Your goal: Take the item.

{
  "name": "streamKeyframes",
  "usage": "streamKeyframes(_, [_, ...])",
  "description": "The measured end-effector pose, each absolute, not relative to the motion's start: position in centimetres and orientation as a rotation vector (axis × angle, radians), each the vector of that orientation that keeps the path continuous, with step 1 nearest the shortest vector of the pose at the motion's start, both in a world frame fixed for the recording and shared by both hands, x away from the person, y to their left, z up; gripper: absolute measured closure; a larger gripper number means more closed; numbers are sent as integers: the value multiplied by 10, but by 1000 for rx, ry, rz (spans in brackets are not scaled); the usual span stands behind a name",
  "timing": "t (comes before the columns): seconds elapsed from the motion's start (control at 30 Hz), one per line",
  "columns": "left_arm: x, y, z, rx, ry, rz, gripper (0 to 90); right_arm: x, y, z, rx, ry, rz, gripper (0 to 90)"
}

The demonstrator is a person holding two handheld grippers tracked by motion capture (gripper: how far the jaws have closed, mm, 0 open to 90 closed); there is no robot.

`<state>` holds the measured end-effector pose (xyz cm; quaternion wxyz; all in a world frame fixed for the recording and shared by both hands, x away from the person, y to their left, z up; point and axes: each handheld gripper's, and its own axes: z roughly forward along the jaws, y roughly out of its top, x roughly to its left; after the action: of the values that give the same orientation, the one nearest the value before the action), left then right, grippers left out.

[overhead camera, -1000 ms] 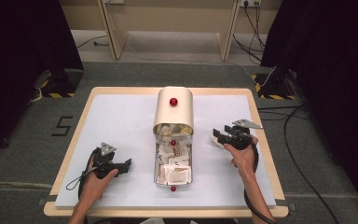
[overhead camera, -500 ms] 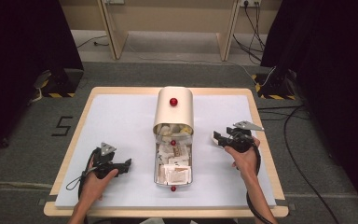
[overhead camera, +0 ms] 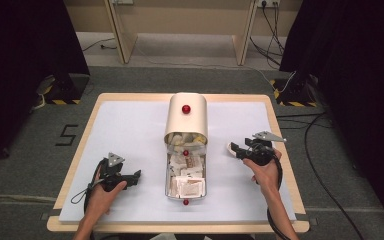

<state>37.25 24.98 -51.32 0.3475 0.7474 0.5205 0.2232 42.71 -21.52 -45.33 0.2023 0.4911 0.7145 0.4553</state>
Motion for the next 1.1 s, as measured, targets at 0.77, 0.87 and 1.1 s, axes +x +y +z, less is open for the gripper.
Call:
streamKeyframes(0.77, [373, 250, -513, 1939, 1350, 579, 93, 413, -220, -452, 1372, 2003, 1284, 331])
streamKeyframes(0.87, [373, 250, -513, 1939, 1349, 579, 93, 411, -222, -452, 1380, 2004, 1285, 310])
streamKeyframes(1.1, [373, 250, -513, 1939, 1350, 578, 93, 409, -224, -452, 1386, 1999, 1275, 255])
